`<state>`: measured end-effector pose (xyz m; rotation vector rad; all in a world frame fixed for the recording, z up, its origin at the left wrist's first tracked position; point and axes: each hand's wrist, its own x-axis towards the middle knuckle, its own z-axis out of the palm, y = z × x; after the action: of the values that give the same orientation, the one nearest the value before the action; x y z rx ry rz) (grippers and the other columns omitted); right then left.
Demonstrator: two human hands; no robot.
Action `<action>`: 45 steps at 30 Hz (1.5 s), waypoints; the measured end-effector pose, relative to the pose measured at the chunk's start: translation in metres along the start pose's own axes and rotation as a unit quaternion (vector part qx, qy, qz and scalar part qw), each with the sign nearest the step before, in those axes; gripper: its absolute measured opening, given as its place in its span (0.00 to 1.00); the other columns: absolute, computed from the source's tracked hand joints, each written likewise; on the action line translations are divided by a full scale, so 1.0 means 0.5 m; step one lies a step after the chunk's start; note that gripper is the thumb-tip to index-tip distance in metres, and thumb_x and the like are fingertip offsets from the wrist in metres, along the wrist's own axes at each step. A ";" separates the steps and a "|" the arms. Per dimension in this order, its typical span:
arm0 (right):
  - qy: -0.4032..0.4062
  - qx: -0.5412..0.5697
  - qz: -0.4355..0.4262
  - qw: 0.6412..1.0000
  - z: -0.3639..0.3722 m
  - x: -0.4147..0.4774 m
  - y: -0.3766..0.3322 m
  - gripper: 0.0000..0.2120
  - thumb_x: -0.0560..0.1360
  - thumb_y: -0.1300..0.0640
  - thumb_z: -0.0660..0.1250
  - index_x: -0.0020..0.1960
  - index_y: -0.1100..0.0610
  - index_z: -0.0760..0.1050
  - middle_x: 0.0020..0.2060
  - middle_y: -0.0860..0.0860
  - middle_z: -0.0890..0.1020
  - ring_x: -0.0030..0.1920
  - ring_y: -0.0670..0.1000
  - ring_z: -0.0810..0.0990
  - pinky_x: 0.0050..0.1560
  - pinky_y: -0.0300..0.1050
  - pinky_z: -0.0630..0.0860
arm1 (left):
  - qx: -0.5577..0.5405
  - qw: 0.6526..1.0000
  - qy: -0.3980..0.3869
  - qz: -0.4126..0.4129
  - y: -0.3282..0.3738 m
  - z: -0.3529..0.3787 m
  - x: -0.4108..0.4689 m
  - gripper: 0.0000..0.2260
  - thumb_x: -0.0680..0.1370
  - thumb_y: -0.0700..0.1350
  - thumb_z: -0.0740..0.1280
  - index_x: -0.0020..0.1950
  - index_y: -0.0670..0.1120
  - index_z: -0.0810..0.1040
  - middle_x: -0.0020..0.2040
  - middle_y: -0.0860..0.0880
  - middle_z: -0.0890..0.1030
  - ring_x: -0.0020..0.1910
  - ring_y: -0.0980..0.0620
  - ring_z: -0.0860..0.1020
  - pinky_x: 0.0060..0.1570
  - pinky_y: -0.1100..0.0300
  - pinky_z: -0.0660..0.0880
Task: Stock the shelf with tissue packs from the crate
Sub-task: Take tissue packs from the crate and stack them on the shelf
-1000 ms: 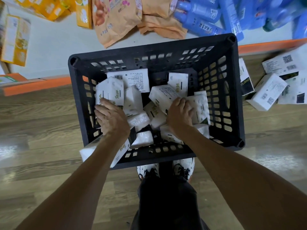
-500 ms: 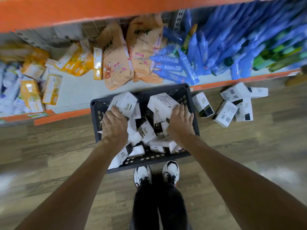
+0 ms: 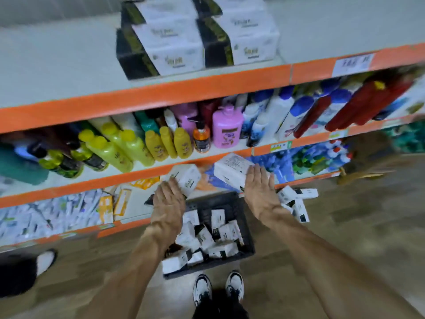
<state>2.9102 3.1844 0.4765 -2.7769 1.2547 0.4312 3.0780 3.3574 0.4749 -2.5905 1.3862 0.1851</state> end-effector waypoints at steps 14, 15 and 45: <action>0.118 -0.072 -0.052 0.989 -0.412 -0.102 0.143 0.39 0.74 0.74 0.58 0.75 0.71 0.35 0.76 0.67 0.43 0.76 0.66 0.40 0.73 0.65 0.41 | 0.074 0.996 0.054 0.017 -0.023 -0.472 -0.063 0.31 0.61 0.33 0.63 0.64 0.27 0.66 0.47 0.33 0.79 0.43 0.37 0.80 0.41 0.50 0.80; 0.124 -0.083 -0.049 0.988 -0.435 -0.102 0.153 0.39 0.73 0.75 0.57 0.75 0.70 0.35 0.76 0.67 0.43 0.76 0.66 0.40 0.73 0.65 0.41 | 0.071 0.997 0.021 0.015 -0.020 -0.501 -0.073 0.34 0.60 0.33 0.67 0.65 0.28 0.62 0.47 0.33 0.79 0.43 0.38 0.79 0.41 0.50 0.80; 0.265 -0.071 -0.050 0.960 -0.721 0.102 0.110 0.38 0.73 0.72 0.61 0.76 0.69 0.42 0.76 0.66 0.51 0.77 0.64 0.47 0.75 0.63 0.47 | 0.234 0.936 0.221 0.140 -0.148 -0.767 0.109 0.34 0.66 0.30 0.54 0.74 0.30 0.57 0.69 0.33 0.69 0.66 0.39 0.71 0.67 0.51 0.68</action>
<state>2.9831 3.0488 0.8109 -3.1862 1.1867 -0.2652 3.1762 3.2644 0.8453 -2.0996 1.6840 -0.6500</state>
